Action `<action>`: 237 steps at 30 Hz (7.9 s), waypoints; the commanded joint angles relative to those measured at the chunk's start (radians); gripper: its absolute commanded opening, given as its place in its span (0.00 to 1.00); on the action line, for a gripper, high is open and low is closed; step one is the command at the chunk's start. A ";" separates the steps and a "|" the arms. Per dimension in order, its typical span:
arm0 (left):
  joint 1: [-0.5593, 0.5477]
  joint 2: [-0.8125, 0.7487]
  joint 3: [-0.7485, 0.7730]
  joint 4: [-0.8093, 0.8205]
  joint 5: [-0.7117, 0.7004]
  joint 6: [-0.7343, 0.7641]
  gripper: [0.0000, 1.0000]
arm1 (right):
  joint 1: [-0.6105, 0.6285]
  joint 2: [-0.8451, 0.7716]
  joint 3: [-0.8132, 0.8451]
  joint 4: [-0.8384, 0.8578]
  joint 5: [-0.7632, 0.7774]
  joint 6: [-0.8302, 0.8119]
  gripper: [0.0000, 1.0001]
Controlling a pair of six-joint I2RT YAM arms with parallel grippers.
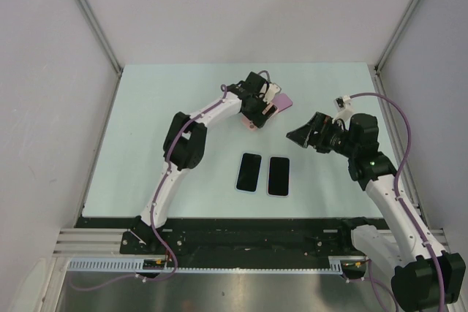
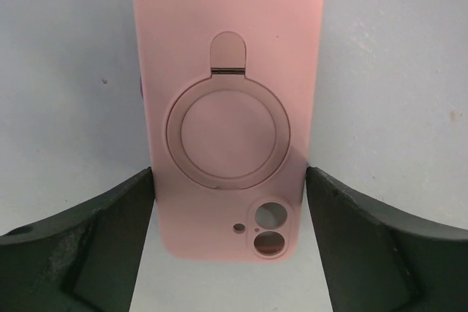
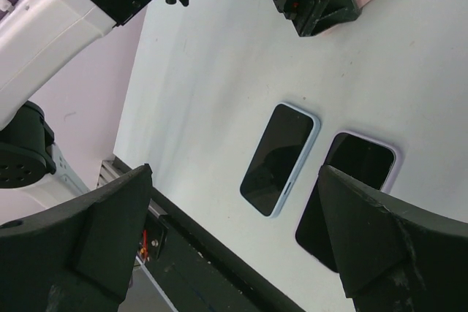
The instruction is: Put the phone into the phone case
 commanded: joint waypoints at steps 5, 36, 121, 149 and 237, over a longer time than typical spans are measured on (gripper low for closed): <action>0.002 -0.074 -0.037 0.036 0.015 0.074 0.72 | -0.006 -0.013 0.045 -0.013 0.013 -0.027 1.00; -0.276 -1.136 -0.982 0.382 0.061 -0.004 0.56 | -0.105 0.162 0.198 0.002 -0.395 0.065 0.72; -0.232 -1.438 -1.082 0.169 -0.382 -0.428 1.00 | 0.497 -0.159 -0.069 -0.307 0.341 -1.130 0.33; 0.086 -0.346 -0.263 0.348 0.187 -0.598 0.79 | -0.105 0.799 0.357 0.280 0.369 -0.145 0.45; 0.252 -0.226 -0.513 0.420 0.164 -0.931 0.00 | 0.147 1.406 0.859 0.178 0.044 -0.136 0.60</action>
